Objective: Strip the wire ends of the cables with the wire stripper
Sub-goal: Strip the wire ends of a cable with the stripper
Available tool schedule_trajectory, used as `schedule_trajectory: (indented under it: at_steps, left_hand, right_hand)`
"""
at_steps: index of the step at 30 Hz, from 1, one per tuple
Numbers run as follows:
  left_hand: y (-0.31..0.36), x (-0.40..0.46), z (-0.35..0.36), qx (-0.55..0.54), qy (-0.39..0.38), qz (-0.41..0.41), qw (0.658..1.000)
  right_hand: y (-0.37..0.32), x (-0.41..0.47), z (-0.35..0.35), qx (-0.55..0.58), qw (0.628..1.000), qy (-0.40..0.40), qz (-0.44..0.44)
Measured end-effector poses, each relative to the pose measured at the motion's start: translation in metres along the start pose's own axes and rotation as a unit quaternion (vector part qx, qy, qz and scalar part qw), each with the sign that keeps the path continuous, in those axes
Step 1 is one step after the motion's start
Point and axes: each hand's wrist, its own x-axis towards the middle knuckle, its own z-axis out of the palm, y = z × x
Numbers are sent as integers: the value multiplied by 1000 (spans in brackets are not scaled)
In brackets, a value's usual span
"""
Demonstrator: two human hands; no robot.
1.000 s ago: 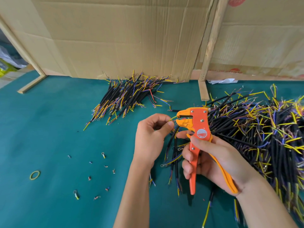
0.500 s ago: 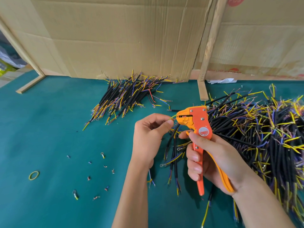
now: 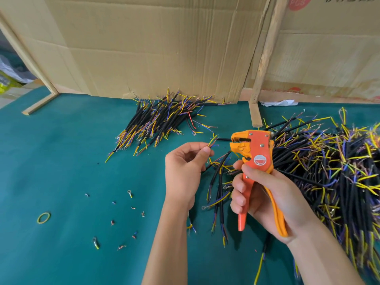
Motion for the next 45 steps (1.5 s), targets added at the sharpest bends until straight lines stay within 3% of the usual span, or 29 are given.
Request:
schedule_trajectory:
  at_steps: [15,21,26,27,29,31,33,38,42,45]
  left_hand:
    - [-1,-2,4,13,-24,-25,999]
    - [-4,-1,6,7,-22,-22,999]
    - [2,-4,8,26,-120,-24,992]
    - [3,-3,4,57,-115,-12,992]
    - [3,2,-12,146,-36,17,989]
    - [1,6,-31,240,89,20,966]
    - [-1,8,-45,295,158,14,942]
    - [-3,43,-53,439,182,6,880]
    - [2,83,-61,570,115,-25,813]
    - [5,95,-68,594,116,-8,796]
  right_hand:
    - [10,3,8,-45,998,-14,33]
    - [12,6,9,-36,998,51,4]
    - [10,8,7,23,995,79,-53]
    - [7,7,5,35,994,81,-62]
    - [2,7,0,40,994,76,-62]
    - [1,7,-1,18,996,66,-53]
    - [2,6,2,-13,998,48,-45]
    - [6,3,16,-20,999,33,-15]
    - [7,1,20,-20,999,35,-2]
    - [6,1,17,-25,999,34,-4]
